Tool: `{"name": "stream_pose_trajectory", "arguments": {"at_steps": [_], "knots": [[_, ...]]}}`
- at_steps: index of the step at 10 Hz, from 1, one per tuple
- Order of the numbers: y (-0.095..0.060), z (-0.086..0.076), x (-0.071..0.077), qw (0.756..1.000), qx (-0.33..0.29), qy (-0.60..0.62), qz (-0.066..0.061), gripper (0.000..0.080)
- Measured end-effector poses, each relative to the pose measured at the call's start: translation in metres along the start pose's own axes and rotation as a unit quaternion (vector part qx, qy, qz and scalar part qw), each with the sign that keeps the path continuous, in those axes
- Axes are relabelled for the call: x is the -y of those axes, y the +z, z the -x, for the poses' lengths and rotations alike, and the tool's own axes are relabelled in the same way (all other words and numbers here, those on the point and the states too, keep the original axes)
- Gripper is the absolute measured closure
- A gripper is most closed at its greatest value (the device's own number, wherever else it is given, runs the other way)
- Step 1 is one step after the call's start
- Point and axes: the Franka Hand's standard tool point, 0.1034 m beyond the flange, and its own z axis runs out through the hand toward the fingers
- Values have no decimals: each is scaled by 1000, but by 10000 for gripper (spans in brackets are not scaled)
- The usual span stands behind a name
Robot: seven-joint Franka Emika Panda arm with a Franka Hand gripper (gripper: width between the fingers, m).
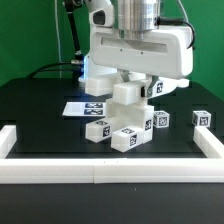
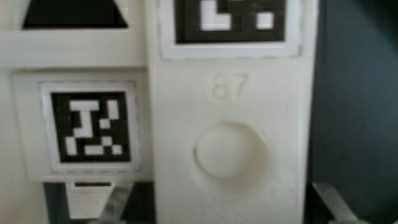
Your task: Assemble chair
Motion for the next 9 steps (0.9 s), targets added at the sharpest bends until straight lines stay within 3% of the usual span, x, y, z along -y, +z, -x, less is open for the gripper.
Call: {"name": "stream_pose_trajectory", "arguments": {"at_steps": [4,5,6,7,8,9], "knots": [[-1,-4,3,1000,1,-30,0,510],[-1,-3,3,1000,1,-30,0,429],[-1,-3,3,1000,1,-30,0,429],[-1,-3,3,1000,1,-30,0,247],[-1,-3,3,1000,1,-30,0,179],[-1,-3,3,1000,1,-30,0,179]]}}
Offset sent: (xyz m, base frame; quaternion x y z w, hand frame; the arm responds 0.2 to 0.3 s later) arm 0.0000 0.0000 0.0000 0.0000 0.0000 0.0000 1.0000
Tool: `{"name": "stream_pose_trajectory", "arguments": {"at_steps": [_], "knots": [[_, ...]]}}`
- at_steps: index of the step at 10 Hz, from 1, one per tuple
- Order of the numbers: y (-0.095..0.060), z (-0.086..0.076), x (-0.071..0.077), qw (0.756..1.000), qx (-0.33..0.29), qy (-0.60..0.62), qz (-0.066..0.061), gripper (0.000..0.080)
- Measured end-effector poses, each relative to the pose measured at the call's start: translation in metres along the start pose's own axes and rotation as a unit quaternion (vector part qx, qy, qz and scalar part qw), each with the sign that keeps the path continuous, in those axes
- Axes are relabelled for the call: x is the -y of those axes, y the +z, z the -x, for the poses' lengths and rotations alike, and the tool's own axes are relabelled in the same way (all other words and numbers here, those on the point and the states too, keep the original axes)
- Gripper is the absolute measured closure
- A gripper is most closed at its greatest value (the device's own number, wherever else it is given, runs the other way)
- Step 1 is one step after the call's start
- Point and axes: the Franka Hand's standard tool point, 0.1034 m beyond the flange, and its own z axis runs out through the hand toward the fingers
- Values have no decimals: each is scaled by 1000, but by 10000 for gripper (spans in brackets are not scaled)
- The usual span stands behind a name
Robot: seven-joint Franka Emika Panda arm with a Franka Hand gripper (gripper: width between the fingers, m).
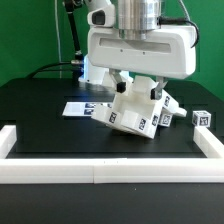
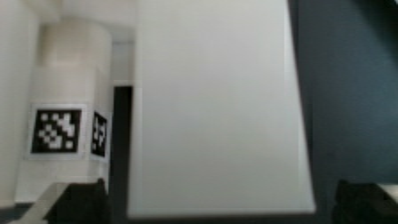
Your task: Assemble chair
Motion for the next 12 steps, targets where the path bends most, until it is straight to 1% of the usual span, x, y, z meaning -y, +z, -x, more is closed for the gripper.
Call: {"name": "stream_pose_trajectory", "arguments": {"at_steps": [1,6,7,9,10,11,12], "knots": [[0,0,0,1000,0,0,0,155],[-1,0,0,1000,0,0,-1,150],[-8,5,1,1000,6,1,-3,150],[-28,15,1,1000,10,-1,-14,150],[-36,17,2,1000,11,-2,-18,150],[-43,19,2,1000,11,-2,-24,150],[-47,25,-2,1000,13,-1,-27,150]]}}
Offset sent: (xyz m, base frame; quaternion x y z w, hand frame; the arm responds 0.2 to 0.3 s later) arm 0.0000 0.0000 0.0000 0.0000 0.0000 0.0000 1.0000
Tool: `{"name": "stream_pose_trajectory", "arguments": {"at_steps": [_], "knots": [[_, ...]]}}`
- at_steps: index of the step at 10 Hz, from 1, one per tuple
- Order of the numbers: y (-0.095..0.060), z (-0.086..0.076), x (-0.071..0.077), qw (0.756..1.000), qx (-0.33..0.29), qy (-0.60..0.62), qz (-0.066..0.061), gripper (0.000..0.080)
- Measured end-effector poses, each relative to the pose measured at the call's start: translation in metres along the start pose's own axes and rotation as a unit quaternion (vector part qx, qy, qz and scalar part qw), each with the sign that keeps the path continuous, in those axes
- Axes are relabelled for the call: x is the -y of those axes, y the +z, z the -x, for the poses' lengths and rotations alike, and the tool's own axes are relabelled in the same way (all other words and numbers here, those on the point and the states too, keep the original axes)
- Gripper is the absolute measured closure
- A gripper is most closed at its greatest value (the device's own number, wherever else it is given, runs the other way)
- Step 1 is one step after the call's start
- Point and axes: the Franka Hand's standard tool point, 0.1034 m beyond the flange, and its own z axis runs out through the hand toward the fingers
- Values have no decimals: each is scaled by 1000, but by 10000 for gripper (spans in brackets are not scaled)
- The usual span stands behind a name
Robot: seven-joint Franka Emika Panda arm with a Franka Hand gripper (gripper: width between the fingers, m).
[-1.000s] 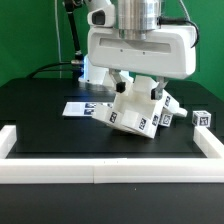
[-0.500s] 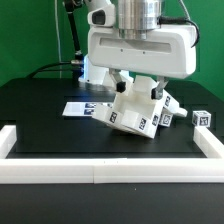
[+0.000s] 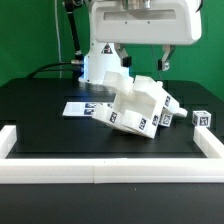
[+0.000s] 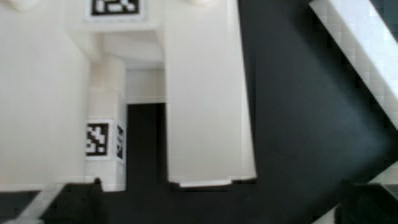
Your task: Assemble chair
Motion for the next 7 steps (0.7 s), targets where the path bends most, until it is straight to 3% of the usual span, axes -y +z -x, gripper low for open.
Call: {"name": "stream_pose_trajectory", "arguments": {"at_steps": [2,4,7], "knots": [[4,14,-11,1000,6,0,2,150],[20,24,-24,1000,9,-7,11,150],[31,25,-30,1000,12,-12,19,150]]}}
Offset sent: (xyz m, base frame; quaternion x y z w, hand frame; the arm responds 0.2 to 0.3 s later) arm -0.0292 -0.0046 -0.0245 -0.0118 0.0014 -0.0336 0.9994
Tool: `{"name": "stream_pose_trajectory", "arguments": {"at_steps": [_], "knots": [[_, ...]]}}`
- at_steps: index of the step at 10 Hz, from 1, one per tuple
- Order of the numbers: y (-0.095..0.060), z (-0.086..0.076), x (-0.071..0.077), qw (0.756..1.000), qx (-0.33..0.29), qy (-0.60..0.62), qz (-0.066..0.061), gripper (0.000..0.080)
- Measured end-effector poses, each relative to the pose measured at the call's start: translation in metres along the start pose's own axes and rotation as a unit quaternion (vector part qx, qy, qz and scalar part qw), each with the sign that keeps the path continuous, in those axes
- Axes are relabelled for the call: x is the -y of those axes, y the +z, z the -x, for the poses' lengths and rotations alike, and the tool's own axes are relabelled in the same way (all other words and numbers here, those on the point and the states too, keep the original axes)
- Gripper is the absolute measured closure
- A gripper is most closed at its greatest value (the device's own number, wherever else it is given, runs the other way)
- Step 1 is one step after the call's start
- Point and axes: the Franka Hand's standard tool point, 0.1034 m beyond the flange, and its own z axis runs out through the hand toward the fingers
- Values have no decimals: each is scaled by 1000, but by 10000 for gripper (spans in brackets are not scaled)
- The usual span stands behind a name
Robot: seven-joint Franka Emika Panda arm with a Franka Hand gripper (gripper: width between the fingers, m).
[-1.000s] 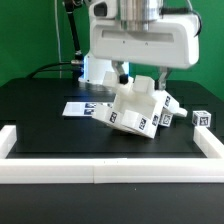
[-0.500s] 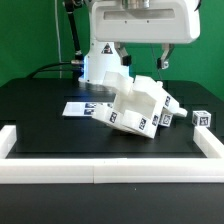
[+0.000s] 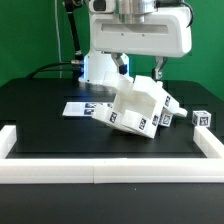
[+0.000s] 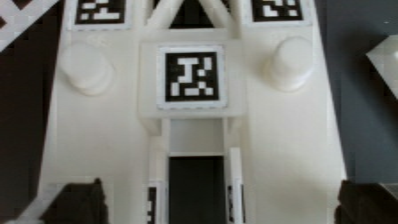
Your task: Assemble chair
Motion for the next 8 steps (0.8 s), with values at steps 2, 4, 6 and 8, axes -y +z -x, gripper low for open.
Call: {"name": "stream_pose_trajectory", "arguments": {"at_steps": [2,4,6,8], "knots": [[5,-5,-2,1000,-7,-6,0,150],[8,-13,-6,1000,-12,-15,1,150],[10,-25,-6,1000,-23,-17,0,150],[12,-32,-6,1000,-26,-16,1,150]]}}
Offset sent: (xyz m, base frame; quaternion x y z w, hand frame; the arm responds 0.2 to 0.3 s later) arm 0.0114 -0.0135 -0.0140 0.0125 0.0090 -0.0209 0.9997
